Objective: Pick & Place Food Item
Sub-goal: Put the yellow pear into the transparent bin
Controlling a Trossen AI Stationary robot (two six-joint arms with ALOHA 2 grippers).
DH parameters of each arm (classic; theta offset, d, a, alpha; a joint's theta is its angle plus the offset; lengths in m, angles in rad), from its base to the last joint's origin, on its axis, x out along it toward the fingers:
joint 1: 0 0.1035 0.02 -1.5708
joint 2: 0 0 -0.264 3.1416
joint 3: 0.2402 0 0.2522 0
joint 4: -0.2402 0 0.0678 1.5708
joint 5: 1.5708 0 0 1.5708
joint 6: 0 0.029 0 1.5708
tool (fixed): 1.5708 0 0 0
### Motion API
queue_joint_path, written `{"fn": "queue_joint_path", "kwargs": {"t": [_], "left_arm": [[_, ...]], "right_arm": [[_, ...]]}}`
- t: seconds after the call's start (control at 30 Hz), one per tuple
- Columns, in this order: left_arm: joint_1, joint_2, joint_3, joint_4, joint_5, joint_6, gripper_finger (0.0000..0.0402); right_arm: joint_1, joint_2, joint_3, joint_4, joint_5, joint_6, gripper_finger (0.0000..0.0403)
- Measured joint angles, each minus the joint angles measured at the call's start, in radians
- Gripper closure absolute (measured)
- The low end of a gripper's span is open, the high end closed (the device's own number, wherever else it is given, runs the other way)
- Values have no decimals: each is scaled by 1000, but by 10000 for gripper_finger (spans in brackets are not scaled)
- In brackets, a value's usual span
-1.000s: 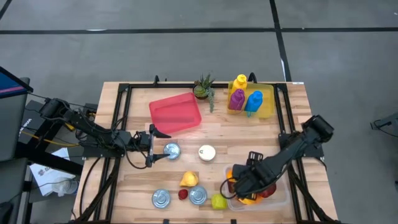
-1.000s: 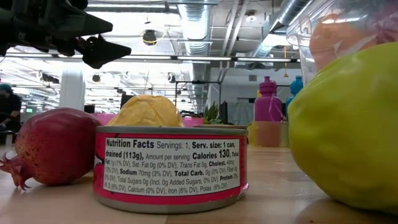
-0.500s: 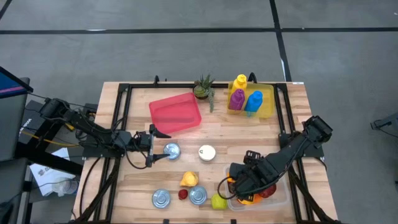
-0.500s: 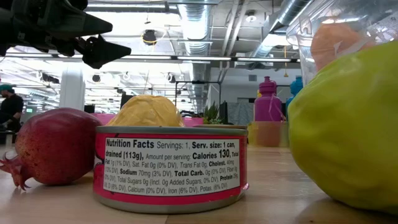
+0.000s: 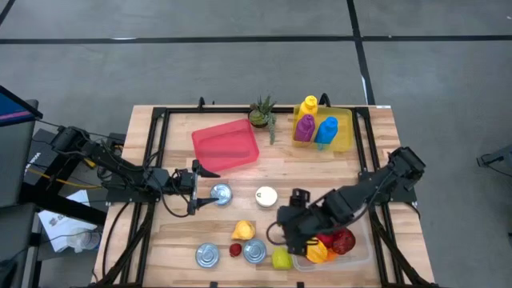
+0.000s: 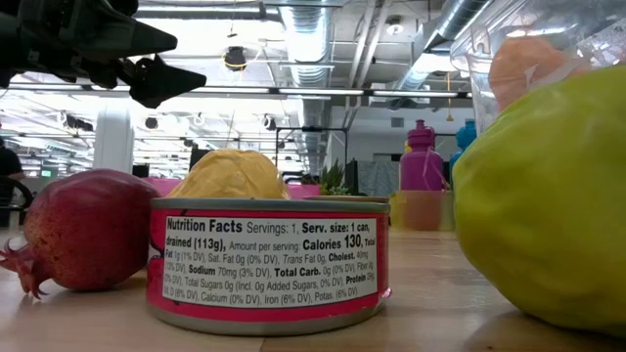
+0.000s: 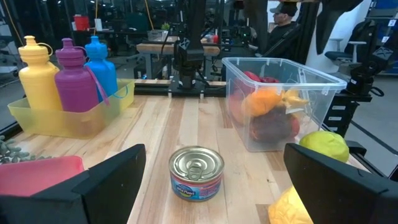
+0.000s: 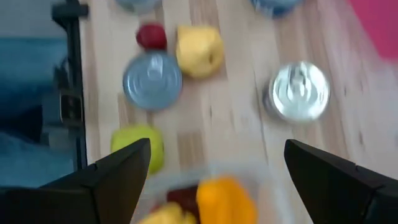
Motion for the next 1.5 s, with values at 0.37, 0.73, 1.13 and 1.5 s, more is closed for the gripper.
{"fn": "queue_joint_path", "kwargs": {"t": [0.37, 0.73, 1.13, 1.5], "left_arm": [[1, 0, 0, -19, -52, 27, 25], [2, -80, 0, -120, -102, 40, 25], [2, -286, 0, -329, -155, 52, 25], [2, -303, 0, -345, -154, 45, 25]], "right_arm": [[-111, 46, -25, 237, -23, -243, 44], [-141, 282, 13, 291, -113, -376, 44], [-179, 429, 120, 339, -216, -427, 43], [-192, 494, 192, 318, -244, -452, 43]]}}
